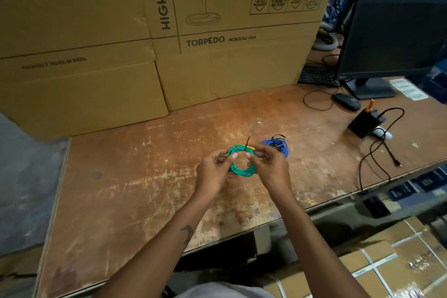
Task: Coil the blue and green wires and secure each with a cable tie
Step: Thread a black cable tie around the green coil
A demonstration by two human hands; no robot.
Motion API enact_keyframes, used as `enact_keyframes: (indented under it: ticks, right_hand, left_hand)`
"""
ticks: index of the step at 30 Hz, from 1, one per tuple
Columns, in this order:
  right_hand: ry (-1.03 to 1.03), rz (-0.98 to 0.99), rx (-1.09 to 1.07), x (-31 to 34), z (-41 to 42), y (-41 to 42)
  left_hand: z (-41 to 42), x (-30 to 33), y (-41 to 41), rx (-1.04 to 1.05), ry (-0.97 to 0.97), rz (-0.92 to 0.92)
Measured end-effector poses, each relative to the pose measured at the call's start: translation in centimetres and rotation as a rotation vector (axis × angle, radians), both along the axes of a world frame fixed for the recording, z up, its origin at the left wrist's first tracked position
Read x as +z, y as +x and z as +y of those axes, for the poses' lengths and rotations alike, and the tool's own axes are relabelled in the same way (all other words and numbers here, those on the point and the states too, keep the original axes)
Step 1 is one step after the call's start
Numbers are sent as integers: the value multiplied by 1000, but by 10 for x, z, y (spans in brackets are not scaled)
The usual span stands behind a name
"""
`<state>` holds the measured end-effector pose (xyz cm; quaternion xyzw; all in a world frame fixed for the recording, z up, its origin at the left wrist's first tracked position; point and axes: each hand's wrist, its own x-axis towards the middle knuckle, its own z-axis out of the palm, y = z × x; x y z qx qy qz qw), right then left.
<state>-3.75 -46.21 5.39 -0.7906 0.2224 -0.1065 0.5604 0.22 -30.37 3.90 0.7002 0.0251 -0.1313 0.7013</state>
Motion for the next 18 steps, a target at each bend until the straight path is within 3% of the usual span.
enact_keyframes:
  ticks: [8, 12, 18]
  right_hand:
    - [-92, 48, -61, -49, -46, 29]
    - [-212, 17, -42, -57, -54, 42]
    - [-505, 118, -18, -67, -45, 52]
  left_hand:
    - [-55, -56, 23, 35, 108, 57]
    - [-73, -62, 23, 75, 121, 85]
    - [-80, -62, 29, 101, 290, 68]
